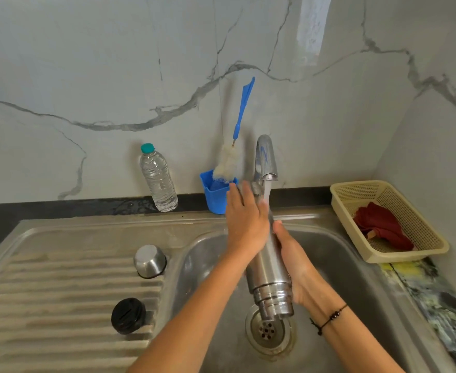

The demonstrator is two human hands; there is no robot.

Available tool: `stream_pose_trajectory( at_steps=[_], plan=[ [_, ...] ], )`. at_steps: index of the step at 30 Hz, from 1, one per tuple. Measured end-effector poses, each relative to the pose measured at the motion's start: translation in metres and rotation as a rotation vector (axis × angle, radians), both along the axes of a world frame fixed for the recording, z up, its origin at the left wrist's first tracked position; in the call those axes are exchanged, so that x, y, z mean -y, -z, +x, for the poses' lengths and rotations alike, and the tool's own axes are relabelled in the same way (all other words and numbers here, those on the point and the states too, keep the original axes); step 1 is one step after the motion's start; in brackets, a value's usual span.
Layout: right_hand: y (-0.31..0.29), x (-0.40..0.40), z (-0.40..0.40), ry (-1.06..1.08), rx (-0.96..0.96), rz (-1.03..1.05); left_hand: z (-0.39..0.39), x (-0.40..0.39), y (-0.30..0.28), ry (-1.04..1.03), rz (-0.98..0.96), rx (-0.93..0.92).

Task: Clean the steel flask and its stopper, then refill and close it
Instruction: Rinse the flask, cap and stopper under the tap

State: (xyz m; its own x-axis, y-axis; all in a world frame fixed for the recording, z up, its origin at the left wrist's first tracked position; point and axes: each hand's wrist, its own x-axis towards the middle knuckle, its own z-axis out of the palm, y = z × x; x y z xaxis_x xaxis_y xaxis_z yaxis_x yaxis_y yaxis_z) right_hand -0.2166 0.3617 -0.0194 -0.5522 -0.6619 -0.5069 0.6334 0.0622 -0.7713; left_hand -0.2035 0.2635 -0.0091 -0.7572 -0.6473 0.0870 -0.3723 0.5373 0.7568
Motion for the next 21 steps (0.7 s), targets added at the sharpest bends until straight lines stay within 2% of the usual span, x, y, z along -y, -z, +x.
stream_pose_trajectory(
  at_steps=[4, 6, 8, 10, 13, 17, 21],
  plan=[
    [0.000, 0.009, -0.008, 0.074, 0.008, -0.060, 0.045, -0.039, 0.022, 0.190, -0.142, 0.021],
    [-0.001, 0.013, -0.009, 0.090, 0.025, -0.059, 0.061, -0.053, 0.034, 0.191, -0.358, -0.021],
    [-0.001, 0.015, -0.007, 0.088, 0.037, -0.052, 0.060, -0.052, 0.036, 0.139, -0.380, -0.057],
    [0.001, 0.014, -0.005, 0.064, -0.009, -0.073, 0.054, -0.048, 0.021, 0.071, -0.297, -0.034],
    [0.004, 0.009, -0.003, 0.033, -0.061, -0.087, 0.032, -0.029, 0.008, -0.002, -0.038, 0.100],
    [0.004, 0.003, 0.001, -0.014, -0.078, -0.066, 0.011, -0.012, -0.011, -0.086, 0.096, 0.098],
    [0.004, -0.004, -0.003, 0.035, -0.080, -0.045, -0.003, -0.010, -0.026, -0.108, 0.187, 0.077]
  ],
)
